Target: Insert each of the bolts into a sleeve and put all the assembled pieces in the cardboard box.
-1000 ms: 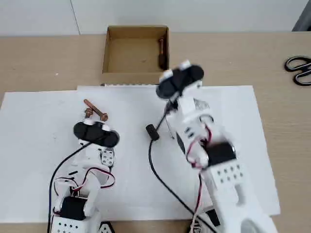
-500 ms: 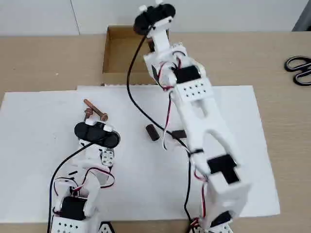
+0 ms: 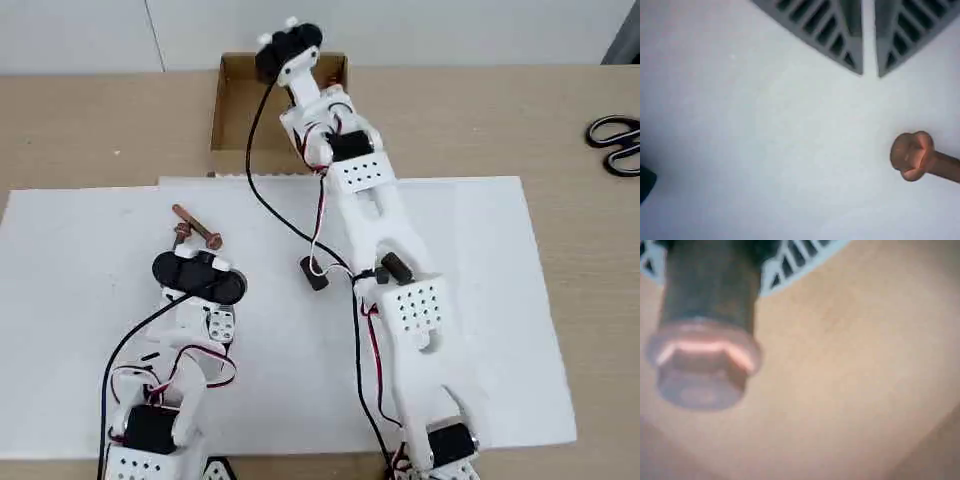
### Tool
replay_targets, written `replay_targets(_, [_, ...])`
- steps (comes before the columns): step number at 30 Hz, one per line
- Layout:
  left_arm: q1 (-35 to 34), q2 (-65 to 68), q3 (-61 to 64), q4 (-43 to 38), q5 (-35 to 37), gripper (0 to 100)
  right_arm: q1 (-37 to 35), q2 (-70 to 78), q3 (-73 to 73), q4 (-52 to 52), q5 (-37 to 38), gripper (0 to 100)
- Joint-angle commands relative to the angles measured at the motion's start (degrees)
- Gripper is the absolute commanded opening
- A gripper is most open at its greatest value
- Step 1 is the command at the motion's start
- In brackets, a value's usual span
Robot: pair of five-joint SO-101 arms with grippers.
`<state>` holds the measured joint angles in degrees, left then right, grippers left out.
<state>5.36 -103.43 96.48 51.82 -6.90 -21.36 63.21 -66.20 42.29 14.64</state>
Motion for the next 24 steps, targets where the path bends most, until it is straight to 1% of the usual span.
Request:
replay_targets(1, [-0.4, -0.5, -0.2, -0.4, 0.3, 1, 0.1, 1.3, -8.1, 0.0, 0.9, 1.0])
replay_targets(3, [-0.4, -0.5, -0.2, -0.4, 0.3, 1, 0.1, 2.4, -9.8, 2.2, 0.9, 4.1])
replay_targets(6, [-0.4, -0.5, -0.2, -0.4, 0.3, 1, 0.0, 2.7, -11.1, 6.8, 0.8, 13.1])
replay_targets(8, [-0.4, -0.5, -0.2, -0.4, 0.3, 1, 0.0, 2.7, -12.0, 10.0, 0.6, 16.1])
replay_targets(18, [-0.4, -0.5, -0.2, -0.4, 0.3, 1, 0.0, 2.6, -22.0, 22.6, 0.8, 16.2])
replay_targets(20, [-0.4, -0.5, -0.2, -0.4, 0.3, 1, 0.0, 2.6, -25.6, 27.5, 0.8, 16.2])
replay_targets(22, [-0.4, -0.5, -0.2, -0.4, 0.3, 1, -0.1, 2.6, -30.2, 34.4, 0.8, 15.3])
replay_targets(24, [-0.4, -0.5, -0.2, -0.4, 0.3, 1, -0.5, 1.8, -30.2, 41.1, 1.1, 10.5])
